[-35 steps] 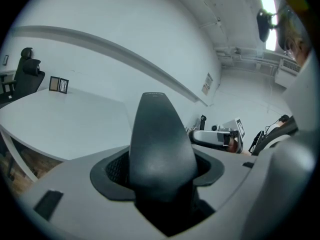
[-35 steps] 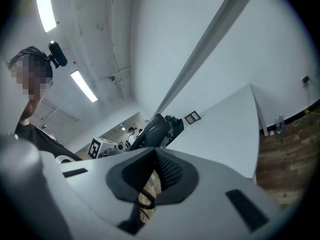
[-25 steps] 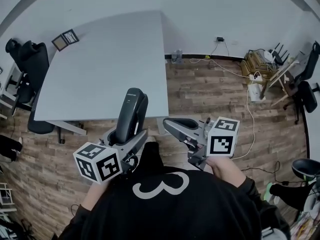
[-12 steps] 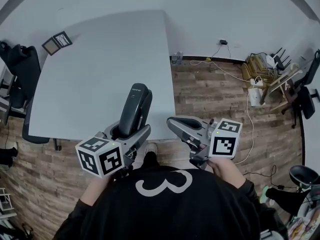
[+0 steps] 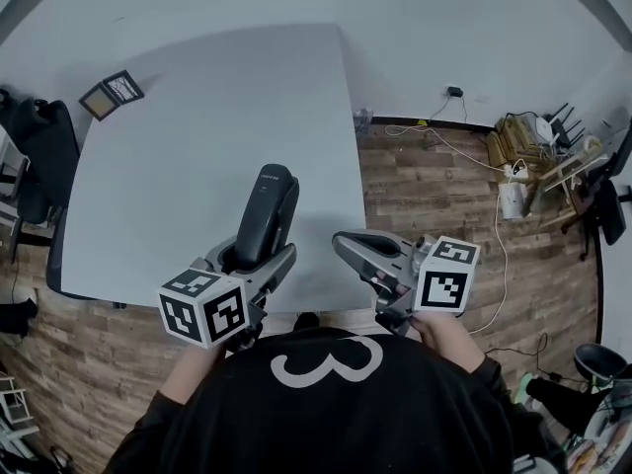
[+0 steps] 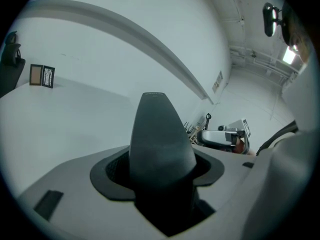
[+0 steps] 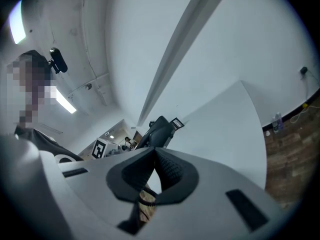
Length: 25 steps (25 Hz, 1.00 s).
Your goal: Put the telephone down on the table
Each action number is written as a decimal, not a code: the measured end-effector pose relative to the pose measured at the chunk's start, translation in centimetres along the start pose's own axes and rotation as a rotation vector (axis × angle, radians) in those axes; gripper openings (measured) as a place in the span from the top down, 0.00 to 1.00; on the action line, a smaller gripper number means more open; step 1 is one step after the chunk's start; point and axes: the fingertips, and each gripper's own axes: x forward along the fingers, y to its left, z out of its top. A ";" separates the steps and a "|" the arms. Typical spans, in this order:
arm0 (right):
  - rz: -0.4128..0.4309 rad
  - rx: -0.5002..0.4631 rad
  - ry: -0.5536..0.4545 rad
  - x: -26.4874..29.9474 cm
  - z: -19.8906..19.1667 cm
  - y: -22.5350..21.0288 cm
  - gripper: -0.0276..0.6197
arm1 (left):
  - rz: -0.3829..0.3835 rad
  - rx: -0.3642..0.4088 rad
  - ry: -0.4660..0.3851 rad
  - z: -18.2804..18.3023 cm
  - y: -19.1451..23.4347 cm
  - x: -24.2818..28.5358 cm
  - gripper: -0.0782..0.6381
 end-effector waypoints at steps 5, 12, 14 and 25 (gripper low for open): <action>-0.020 0.013 -0.003 1.4 0.9 -1.4 0.94 | -0.008 0.001 0.019 1.0 2.0 1.3 0.48; -0.028 0.019 -0.001 2.8 1.7 -2.2 0.94 | 0.021 0.012 0.056 1.1 5.2 2.9 0.48; -0.040 0.027 0.004 2.9 1.6 -2.6 0.94 | 0.032 0.020 0.069 1.0 6.1 3.5 0.48; -0.094 0.081 0.031 3.1 0.1 -5.3 0.94 | 0.078 0.035 0.164 -1.1 11.1 8.1 0.48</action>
